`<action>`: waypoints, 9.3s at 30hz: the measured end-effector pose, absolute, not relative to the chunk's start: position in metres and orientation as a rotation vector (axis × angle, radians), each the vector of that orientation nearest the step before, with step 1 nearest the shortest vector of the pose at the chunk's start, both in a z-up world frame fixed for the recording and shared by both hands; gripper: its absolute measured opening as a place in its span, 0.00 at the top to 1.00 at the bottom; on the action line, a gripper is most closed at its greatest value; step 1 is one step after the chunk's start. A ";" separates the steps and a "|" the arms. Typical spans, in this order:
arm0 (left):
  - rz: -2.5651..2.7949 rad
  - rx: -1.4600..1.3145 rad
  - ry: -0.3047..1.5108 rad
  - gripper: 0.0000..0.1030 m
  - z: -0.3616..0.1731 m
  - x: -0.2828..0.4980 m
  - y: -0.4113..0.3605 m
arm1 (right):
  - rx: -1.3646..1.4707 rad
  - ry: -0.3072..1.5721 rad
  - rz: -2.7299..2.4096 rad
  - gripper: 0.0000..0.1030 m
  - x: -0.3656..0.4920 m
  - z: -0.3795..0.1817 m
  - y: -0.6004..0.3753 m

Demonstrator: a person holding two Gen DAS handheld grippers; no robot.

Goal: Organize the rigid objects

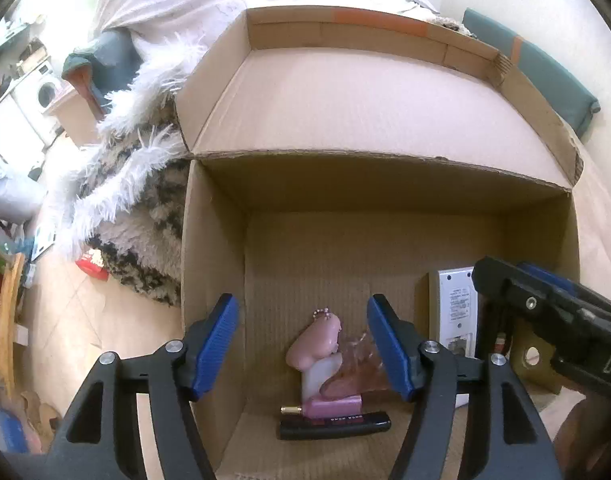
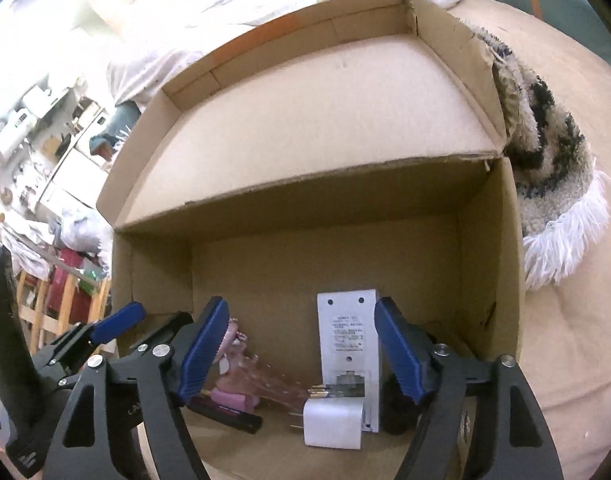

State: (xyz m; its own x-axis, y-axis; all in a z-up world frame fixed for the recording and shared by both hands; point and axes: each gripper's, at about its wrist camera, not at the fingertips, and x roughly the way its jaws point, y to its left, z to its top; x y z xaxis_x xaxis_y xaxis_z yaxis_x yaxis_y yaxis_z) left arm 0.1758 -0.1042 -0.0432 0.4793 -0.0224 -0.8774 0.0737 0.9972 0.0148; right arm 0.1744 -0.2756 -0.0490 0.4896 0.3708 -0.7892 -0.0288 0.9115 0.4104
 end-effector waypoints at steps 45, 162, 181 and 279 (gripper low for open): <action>-0.013 -0.048 1.222 0.32 -0.044 0.054 -0.056 | 0.471 1.163 0.159 0.00 0.053 -0.056 -0.301; -0.145 -0.019 1.002 0.58 0.025 0.129 -0.087 | 0.272 0.921 0.202 0.56 0.099 0.020 -0.283; -0.154 0.023 1.111 0.58 -0.058 0.165 -0.113 | 0.192 1.148 0.186 0.55 0.159 -0.069 -0.259; -0.046 -0.020 0.860 0.00 0.013 0.065 -0.052 | 0.164 0.783 0.104 0.00 0.049 0.005 -0.272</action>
